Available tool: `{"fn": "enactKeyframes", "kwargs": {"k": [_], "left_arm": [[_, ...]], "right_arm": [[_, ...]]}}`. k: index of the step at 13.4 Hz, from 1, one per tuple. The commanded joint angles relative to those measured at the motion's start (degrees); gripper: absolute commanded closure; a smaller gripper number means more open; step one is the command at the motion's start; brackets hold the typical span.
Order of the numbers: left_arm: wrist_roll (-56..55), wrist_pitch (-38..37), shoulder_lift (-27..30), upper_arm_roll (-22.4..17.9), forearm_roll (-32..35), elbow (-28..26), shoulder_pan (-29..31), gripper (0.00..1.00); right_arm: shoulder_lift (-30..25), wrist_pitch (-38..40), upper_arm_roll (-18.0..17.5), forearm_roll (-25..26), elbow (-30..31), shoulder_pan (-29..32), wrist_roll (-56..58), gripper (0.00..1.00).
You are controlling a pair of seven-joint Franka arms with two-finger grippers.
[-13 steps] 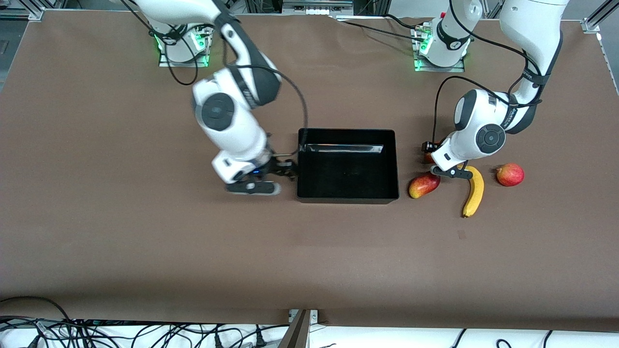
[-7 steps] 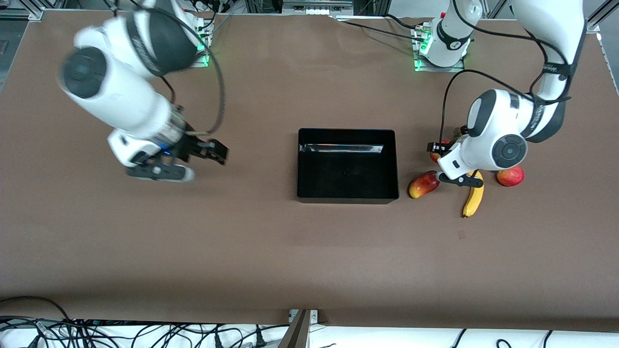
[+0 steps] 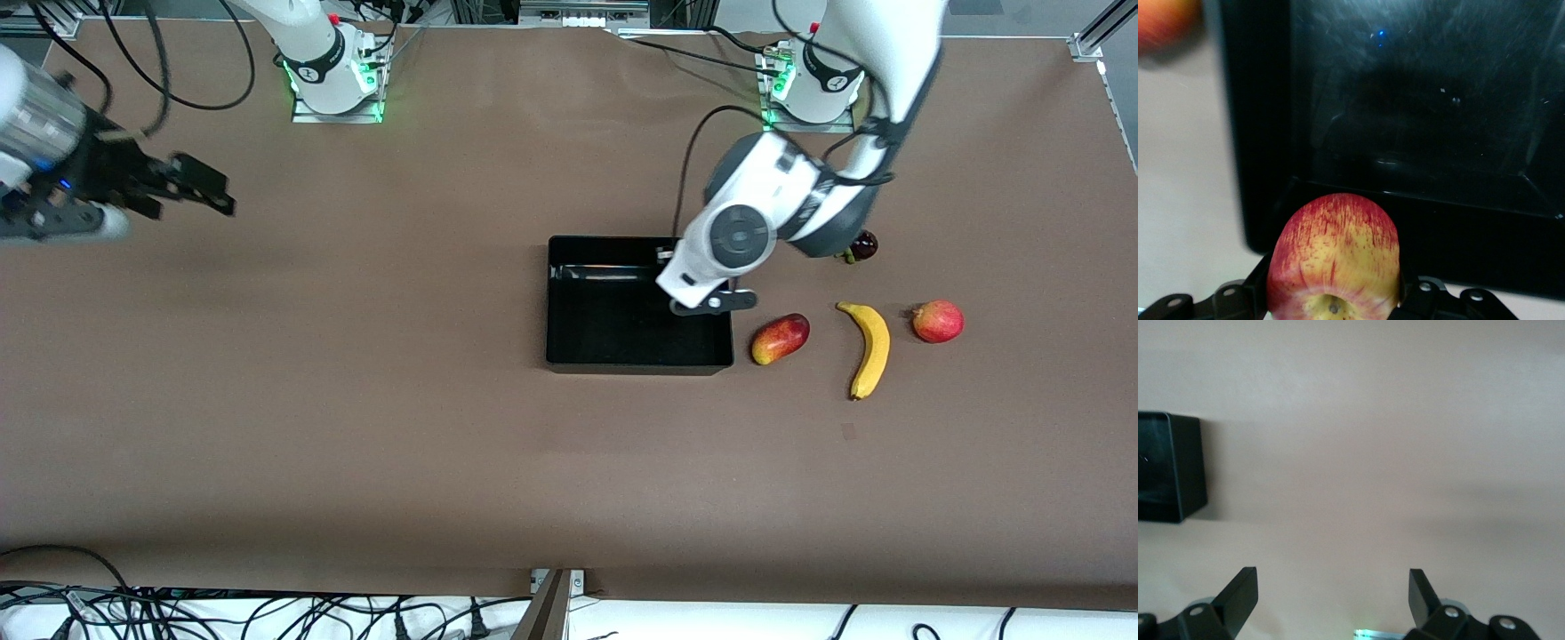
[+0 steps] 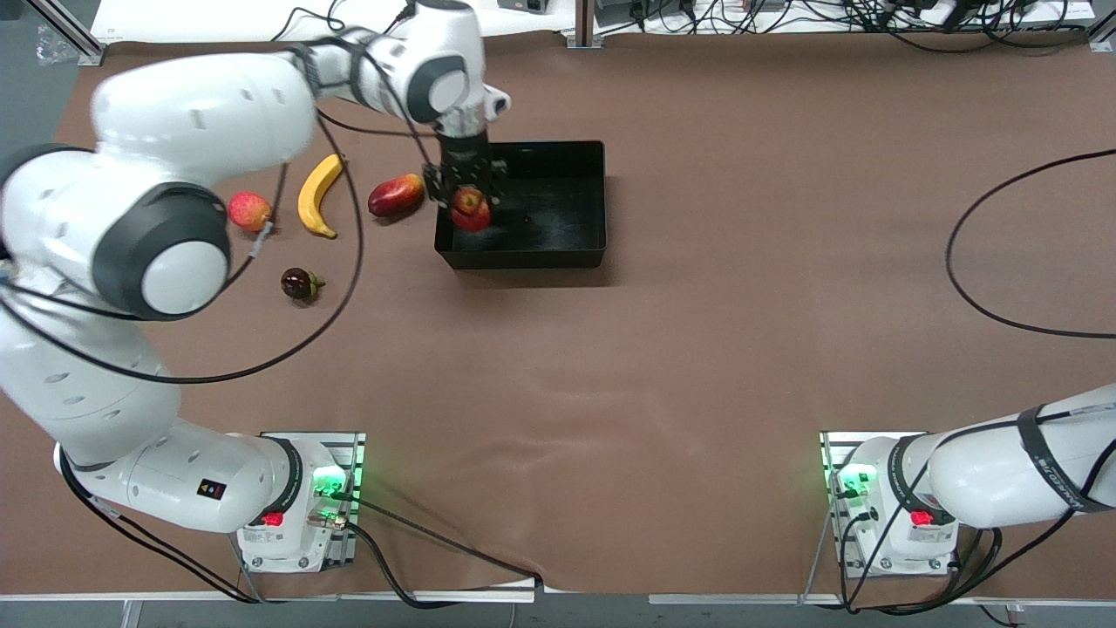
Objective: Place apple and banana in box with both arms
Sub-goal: 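Carry the red apple into the box and open the left gripper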
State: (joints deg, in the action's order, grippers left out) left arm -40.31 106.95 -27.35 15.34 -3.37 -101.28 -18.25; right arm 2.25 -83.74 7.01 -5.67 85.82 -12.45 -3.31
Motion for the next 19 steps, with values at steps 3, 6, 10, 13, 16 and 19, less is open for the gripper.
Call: {"fn": "enactKeyframes", "kwargs": {"k": [3,6,10,13,16,19], "left_arm": [[-1.1,2.3,-6.8,-1.0,4.3,2.4,0.4,0.78],[-1.1,4.1,-8.9,-1.0,4.5,2.1,0.0,0.78],[-1.8,3.8,-9.0,-0.9,4.4,2.5,0.6,0.00],[-2.0,1.3,-7.3,-0.9,4.3,4.4,0.7,0.00],[-1.9,-11.9,-6.0,-1.1,4.3,16.0,1.3,0.00],[-0.8,-21.7,-6.1,-1.9,4.7,25.1,6.8,0.00]], "right_arm": [[-4.0,-1.1,-10.1,2.1,5.7,13.2,7.3,0.00],[-4.0,-1.7,-9.8,5.8,5.4,13.1,7.4,0.00],[-3.5,-2.1,-9.7,5.8,4.4,13.1,6.7,0.00],[-3.3,-3.4,-9.7,5.9,4.4,13.1,6.8,0.00],[-1.3,-3.4,-9.9,7.2,2.8,13.1,7.2,0.00],[-0.1,-3.4,-9.9,7.5,2.2,13.0,7.4,0.00]]}}
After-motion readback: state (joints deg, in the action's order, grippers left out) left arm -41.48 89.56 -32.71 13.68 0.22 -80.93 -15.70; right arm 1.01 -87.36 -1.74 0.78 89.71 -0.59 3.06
